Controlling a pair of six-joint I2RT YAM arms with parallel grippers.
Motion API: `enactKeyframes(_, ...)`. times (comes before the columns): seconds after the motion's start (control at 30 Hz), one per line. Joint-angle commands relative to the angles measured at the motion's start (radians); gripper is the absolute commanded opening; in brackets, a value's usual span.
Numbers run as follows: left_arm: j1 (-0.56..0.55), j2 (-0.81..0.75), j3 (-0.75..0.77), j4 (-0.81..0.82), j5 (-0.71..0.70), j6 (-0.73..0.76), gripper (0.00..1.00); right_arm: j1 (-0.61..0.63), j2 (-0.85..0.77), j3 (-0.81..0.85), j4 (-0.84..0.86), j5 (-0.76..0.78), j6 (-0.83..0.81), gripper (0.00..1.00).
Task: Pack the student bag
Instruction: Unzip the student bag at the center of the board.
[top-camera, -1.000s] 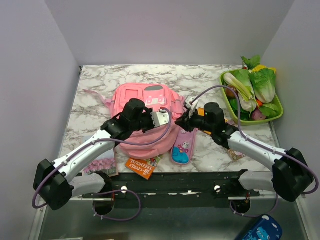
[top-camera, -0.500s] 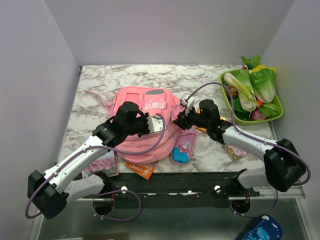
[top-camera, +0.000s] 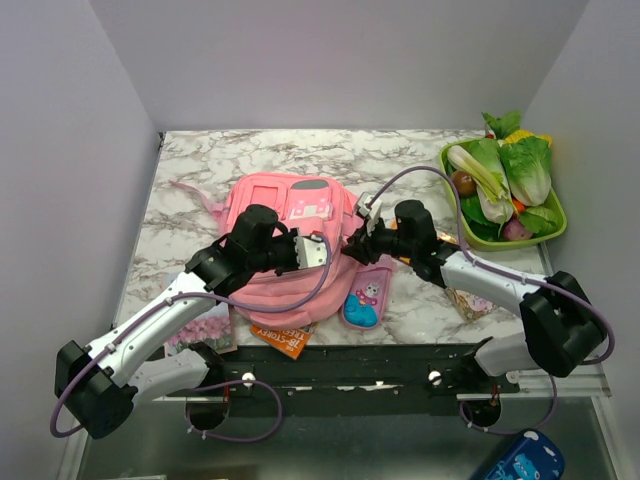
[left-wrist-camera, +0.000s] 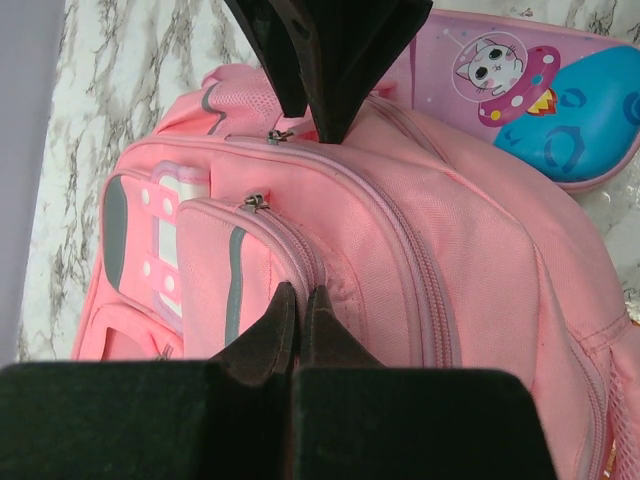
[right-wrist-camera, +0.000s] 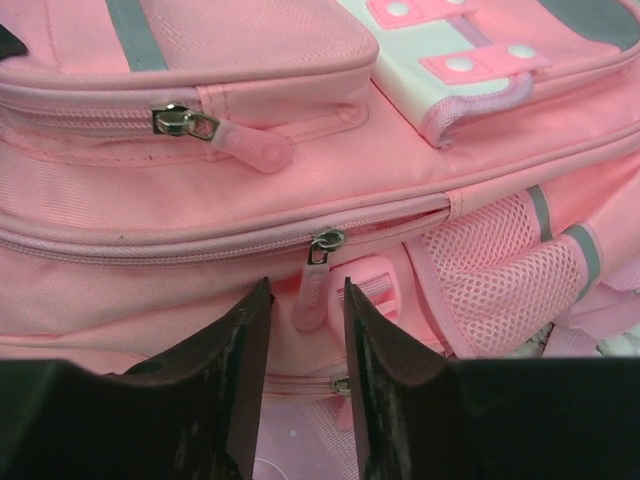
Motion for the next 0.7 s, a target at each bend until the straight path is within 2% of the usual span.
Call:
enactKeyframes(0.0, -0.002, -0.044, 0.02, 0.057, 0.036, 0.03, 0.0, -0.004, 0.058, 0.024, 0.019, -0.013, 0.011, 0.4)
enactKeyframes(0.17, 0.0, -0.049, 0.022, 0.054, 0.042, 0.03, 0.0, -0.004, 0.073, 0.034, 0.034, -0.01, 0.023, 0.28)
enactKeyframes(0.2, -0.002, -0.049, 0.022, 0.054, 0.043, 0.028, 0.0, -0.004, 0.07, 0.034, 0.042, -0.009, 0.023, 0.21)
enactKeyframes(0.33, 0.0, -0.049, 0.02, 0.052, 0.039, 0.028, 0.0, -0.004, 0.03, 0.023, 0.054, 0.002, 0.017, 0.07)
enactKeyframes(0.47, -0.002, -0.049, 0.003, 0.059, 0.036, 0.03, 0.0, -0.004, -0.011, 0.008, 0.054, 0.005, 0.009, 0.01)
enactKeyframes(0.67, -0.003, -0.02, -0.009, 0.117, -0.025, -0.041, 0.0, -0.004, -0.071, -0.022, 0.03, -0.021, 0.028, 0.01)
